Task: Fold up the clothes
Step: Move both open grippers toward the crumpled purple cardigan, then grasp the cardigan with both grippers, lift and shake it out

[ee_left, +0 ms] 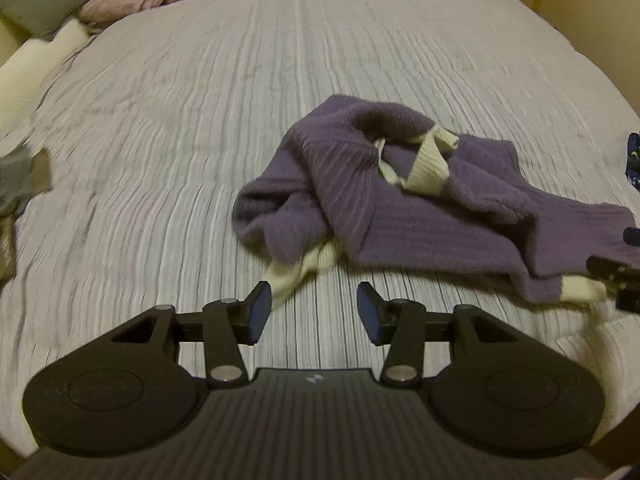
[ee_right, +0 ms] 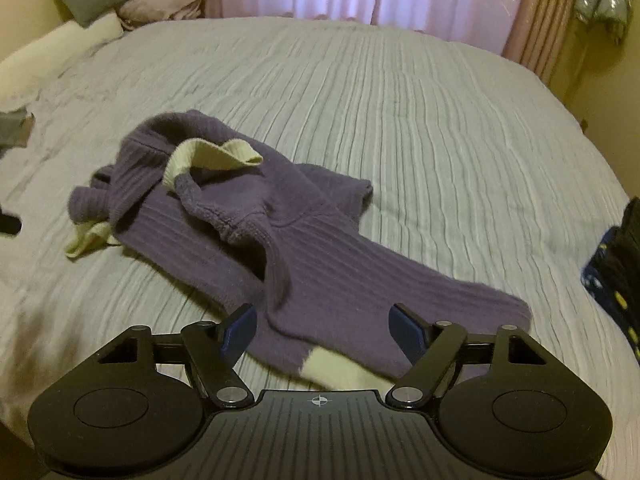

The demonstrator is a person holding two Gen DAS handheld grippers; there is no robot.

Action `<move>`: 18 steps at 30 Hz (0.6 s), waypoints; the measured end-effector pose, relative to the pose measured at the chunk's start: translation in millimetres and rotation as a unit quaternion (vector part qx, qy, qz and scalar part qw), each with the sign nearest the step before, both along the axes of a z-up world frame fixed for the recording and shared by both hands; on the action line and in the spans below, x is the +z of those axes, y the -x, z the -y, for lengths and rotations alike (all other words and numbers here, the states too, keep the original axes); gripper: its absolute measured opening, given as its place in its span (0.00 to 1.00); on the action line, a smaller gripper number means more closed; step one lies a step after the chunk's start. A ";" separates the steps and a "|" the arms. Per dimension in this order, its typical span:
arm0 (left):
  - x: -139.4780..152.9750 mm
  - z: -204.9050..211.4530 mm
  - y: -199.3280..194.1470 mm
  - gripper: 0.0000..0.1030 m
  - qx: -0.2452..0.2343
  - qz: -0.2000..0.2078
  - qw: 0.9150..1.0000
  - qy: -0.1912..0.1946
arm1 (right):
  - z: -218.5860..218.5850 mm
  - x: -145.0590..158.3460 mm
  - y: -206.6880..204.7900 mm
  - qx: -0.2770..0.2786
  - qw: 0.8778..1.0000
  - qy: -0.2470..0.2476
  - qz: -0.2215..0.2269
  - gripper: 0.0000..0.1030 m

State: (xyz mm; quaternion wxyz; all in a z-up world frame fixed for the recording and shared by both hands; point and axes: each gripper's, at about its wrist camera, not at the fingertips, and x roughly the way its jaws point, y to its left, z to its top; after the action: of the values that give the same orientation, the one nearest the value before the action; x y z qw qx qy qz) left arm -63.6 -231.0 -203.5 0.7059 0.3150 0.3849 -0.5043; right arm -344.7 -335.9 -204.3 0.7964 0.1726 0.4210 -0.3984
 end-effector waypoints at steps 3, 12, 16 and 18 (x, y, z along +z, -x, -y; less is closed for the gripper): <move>-16.4 22.4 -8.1 0.47 -0.028 0.001 0.999 0.017 | 6.6 -19.0 -11.9 -0.007 1.000 0.002 0.009 0.75; -65.5 75.1 -8.6 0.54 -0.092 0.013 0.995 0.036 | 26.8 -66.2 -46.7 -0.038 0.998 0.015 0.053 0.75; -89.0 91.0 -11.1 0.55 -0.084 0.008 0.996 0.037 | 39.2 -82.5 -52.6 -0.050 0.997 0.013 0.064 0.75; -96.4 97.2 -19.2 0.55 -0.076 0.005 0.996 0.050 | 44.5 -88.9 -51.8 -0.057 0.996 0.008 0.071 0.58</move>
State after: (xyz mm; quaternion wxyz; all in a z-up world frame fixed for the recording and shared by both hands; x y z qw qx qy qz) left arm -44.4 -328.3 -299.9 0.6824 0.3100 0.3311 -0.5732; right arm -292.9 -380.5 -293.3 0.8015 0.2180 0.3498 -0.4333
